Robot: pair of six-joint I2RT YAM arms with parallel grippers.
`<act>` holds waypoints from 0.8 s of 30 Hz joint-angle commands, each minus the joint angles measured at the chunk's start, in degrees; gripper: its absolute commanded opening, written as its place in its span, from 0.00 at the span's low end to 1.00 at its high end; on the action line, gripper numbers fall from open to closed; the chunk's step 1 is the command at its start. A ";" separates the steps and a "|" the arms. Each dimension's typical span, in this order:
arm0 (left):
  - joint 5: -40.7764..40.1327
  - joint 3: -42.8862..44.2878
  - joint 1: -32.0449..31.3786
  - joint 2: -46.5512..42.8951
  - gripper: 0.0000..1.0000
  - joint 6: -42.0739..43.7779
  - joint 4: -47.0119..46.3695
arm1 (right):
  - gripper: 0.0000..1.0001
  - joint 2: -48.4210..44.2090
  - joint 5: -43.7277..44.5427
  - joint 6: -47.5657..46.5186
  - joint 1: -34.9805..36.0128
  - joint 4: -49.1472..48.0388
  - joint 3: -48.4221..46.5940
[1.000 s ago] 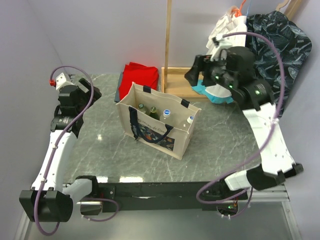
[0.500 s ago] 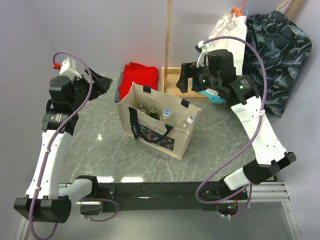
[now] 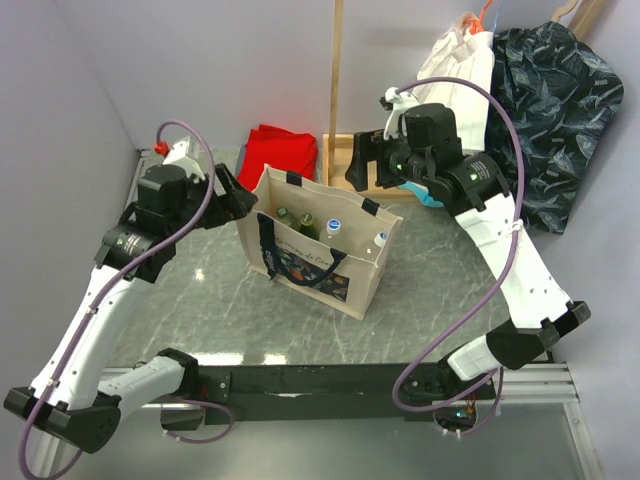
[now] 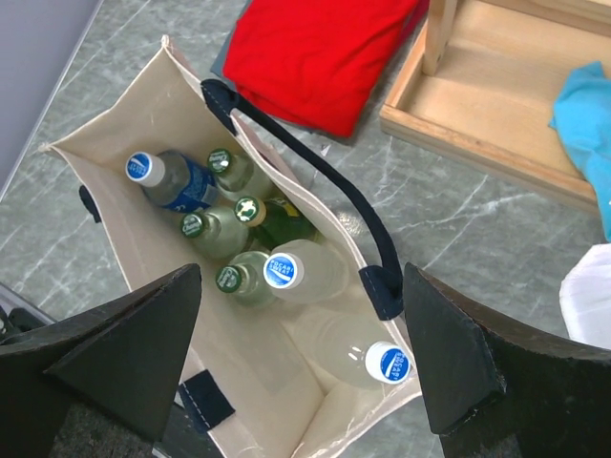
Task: Take the beverage out of the canvas bag
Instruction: Take out the drink from the canvas bag.
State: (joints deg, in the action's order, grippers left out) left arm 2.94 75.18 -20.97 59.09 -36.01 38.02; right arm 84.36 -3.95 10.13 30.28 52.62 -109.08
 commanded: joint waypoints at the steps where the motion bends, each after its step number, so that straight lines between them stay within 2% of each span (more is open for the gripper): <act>1: -7.24 -1.26 -3.02 0.76 0.85 0.15 3.20 | 0.92 -0.77 0.87 -0.46 0.74 -3.05 1.14; 4: -10.83 -1.18 -5.65 2.08 0.84 -1.08 2.15 | 0.92 -0.69 0.52 -0.20 0.92 -3.57 1.93; 7: -16.29 1.37 -7.68 7.16 0.84 -1.96 7.41 | 0.92 -0.77 0.96 -0.02 1.18 -3.67 2.64; 10: -19.54 -0.20 -9.52 8.41 0.80 -3.89 8.91 | 0.92 -1.30 1.13 0.15 1.53 -4.63 3.96; 17: -21.48 -5.22 -10.84 3.58 0.74 -8.99 -0.40 | 0.92 -2.18 0.61 0.06 1.71 -5.77 5.63; 21: -22.45 -2.15 -10.84 3.40 0.76 -10.04 0.39 | 0.92 -2.27 0.52 -0.02 1.88 -5.86 6.50; 24: -19.82 -3.10 -10.93 1.30 0.78 -10.66 -3.03 | 0.92 -2.71 0.25 0.15 1.97 -6.56 7.47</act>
State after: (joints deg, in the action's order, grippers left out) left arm -17.47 70.48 -31.59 63.35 -44.75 40.23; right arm 84.18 -3.86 10.20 31.64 48.69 -102.78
